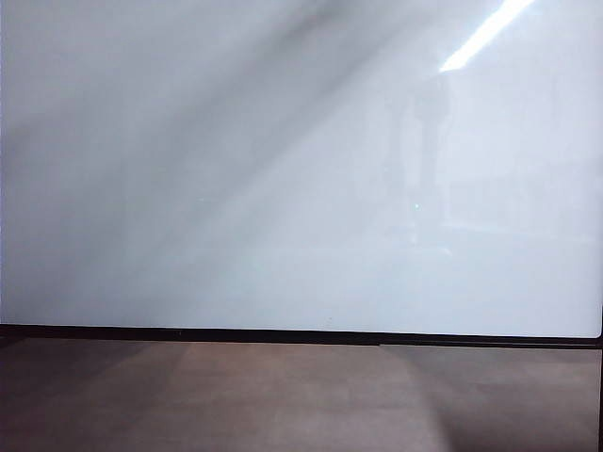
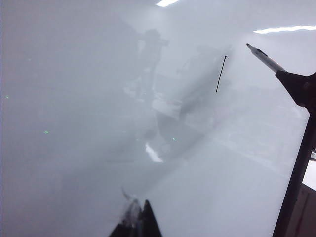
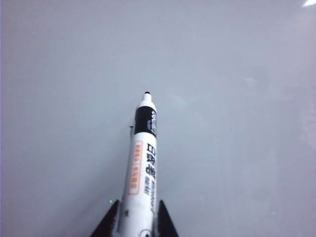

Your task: Reach to the right to find the marker pen, pick it up, and write the number 17 on the whiteboard.

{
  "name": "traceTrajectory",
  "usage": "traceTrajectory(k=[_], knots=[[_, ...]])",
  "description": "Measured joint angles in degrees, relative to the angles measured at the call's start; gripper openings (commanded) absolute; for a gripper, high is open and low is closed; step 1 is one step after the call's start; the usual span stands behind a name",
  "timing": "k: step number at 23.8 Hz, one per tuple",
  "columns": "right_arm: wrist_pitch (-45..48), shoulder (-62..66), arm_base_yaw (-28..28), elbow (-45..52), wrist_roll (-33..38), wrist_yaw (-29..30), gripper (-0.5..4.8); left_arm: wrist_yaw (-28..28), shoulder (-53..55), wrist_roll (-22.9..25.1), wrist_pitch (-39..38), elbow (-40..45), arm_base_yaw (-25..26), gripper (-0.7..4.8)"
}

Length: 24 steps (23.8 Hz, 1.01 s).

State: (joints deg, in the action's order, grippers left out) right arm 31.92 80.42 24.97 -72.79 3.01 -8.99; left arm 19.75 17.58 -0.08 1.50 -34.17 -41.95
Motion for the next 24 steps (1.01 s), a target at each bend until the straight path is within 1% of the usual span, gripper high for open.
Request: traceTrajectory(k=[10, 24], knots=[[-0.98, 1.73, -0.68, -0.28, -0.04, 0.02, -0.04, 0.02, 0.0, 0.02, 0.0, 0.0, 0.0, -0.05], [-2.49, 4.17, -0.68, -4.33, -0.04, 1.07, -0.05, 0.02, -0.02, 0.0, 0.0, 0.0, 0.0, -0.05]])
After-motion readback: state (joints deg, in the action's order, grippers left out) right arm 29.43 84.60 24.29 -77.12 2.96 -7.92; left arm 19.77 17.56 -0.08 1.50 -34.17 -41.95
